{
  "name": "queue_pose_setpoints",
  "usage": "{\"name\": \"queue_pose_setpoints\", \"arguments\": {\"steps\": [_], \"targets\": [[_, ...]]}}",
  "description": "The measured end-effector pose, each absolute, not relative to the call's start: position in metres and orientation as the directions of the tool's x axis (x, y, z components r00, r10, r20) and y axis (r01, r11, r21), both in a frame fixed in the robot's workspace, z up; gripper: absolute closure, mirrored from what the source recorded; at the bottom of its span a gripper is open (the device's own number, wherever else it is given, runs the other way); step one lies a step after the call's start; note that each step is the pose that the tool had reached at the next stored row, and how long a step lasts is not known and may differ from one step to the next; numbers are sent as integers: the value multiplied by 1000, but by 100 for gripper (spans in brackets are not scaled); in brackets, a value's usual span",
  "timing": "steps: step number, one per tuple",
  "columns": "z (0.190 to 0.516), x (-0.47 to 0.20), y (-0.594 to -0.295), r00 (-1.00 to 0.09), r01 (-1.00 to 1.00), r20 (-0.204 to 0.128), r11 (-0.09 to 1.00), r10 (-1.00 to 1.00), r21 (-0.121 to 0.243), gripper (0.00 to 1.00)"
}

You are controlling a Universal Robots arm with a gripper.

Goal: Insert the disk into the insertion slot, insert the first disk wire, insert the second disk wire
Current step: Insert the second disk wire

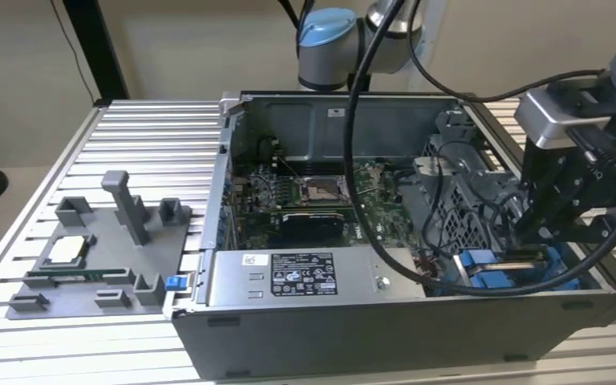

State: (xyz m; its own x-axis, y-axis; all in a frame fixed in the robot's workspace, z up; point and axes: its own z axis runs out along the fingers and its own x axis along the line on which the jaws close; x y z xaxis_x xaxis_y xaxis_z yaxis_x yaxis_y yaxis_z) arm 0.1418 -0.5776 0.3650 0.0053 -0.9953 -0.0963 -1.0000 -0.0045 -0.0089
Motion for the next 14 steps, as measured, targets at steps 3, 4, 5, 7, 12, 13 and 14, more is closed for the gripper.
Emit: {"name": "queue_pose_setpoints", "arguments": {"steps": [3, 4, 5, 7, 12, 13, 14], "targets": [[379, 142, -578, 5, -1000, -96, -5, -995, -9, 0], [383, 142, -578, 5, -1000, -96, -5, -995, -9, 0], [388, 142, -578, 5, -1000, -96, -4, -995, -9, 0], [396, 142, -578, 5, -1000, -96, -4, -995, -9, 0], [399, 142, -578, 5, -1000, -96, -5, -995, -9, 0], [399, 142, -578, 5, -1000, -96, -5, -995, -9, 0], [399, 142, -578, 5, -1000, -96, -5, -995, -9, 0]]}}
